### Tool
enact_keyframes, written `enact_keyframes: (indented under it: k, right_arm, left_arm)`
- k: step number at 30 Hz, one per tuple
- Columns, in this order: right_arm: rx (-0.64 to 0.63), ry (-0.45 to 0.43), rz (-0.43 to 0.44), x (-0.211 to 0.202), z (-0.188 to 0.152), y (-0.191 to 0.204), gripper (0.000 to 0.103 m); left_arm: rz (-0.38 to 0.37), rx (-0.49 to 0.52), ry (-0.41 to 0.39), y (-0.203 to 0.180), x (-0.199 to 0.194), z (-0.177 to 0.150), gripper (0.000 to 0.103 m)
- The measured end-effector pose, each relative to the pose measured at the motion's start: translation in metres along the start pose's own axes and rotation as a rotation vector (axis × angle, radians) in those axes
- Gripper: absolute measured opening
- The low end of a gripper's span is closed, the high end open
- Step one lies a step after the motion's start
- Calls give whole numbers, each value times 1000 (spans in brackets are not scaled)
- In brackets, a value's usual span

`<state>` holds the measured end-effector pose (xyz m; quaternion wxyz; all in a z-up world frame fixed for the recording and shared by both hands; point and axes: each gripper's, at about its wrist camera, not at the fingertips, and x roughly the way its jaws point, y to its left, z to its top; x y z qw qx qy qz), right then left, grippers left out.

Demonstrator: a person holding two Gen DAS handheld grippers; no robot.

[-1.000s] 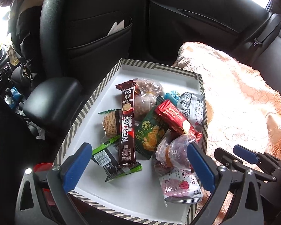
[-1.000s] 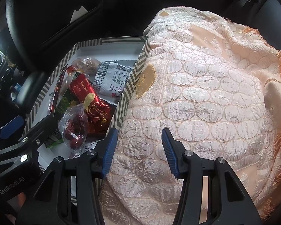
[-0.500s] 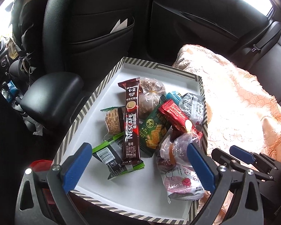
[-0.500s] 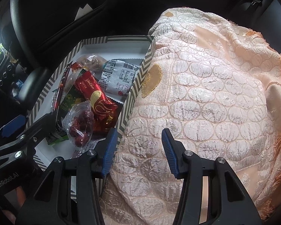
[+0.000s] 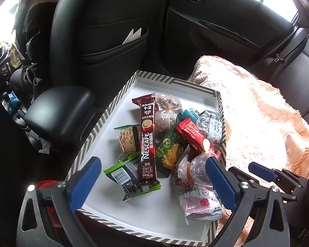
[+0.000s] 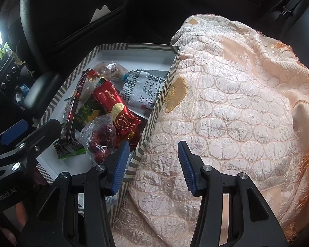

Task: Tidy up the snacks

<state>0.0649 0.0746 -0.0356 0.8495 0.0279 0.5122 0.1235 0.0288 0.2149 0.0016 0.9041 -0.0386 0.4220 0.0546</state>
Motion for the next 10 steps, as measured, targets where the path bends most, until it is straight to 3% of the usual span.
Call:
enact_keyframes:
  k: [10]
  right_arm:
    - [-10,22,6,5,-3,3,49]
  left_arm:
    - [19,0,5,1,6,-4,102]
